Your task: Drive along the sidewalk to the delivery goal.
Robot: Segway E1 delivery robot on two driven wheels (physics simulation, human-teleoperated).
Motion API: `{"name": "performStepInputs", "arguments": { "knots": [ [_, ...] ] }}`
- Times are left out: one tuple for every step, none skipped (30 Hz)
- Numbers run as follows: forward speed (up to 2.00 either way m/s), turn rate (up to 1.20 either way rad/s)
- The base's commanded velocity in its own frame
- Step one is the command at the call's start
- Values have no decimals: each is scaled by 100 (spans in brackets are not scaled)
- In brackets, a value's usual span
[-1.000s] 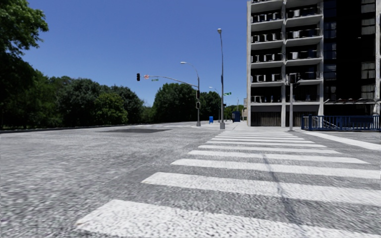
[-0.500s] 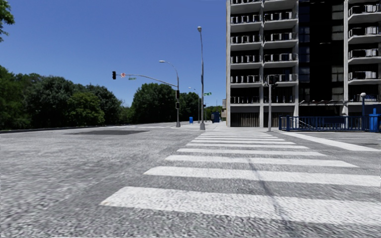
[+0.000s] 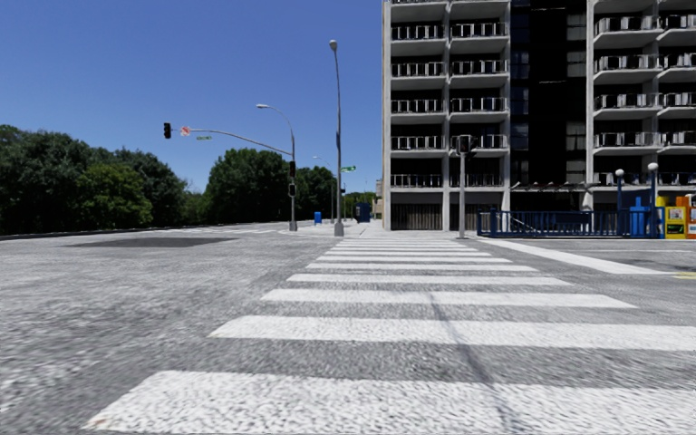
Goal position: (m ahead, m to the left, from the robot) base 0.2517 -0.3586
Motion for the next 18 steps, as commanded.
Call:
{"name": "performStepInputs", "arguments": {
  "knots": [
    [0,0],
    [0,0],
    [0,0],
    [0,0],
    [0,0],
    [0,0],
    [0,0],
    [0,0],
    [0,0],
    [0,0],
    [0,0],
    [0,0],
    [0,0],
    [0,0],
    [0,0],
    [0,0],
    [0,0],
    [0,0]
  ]
}}
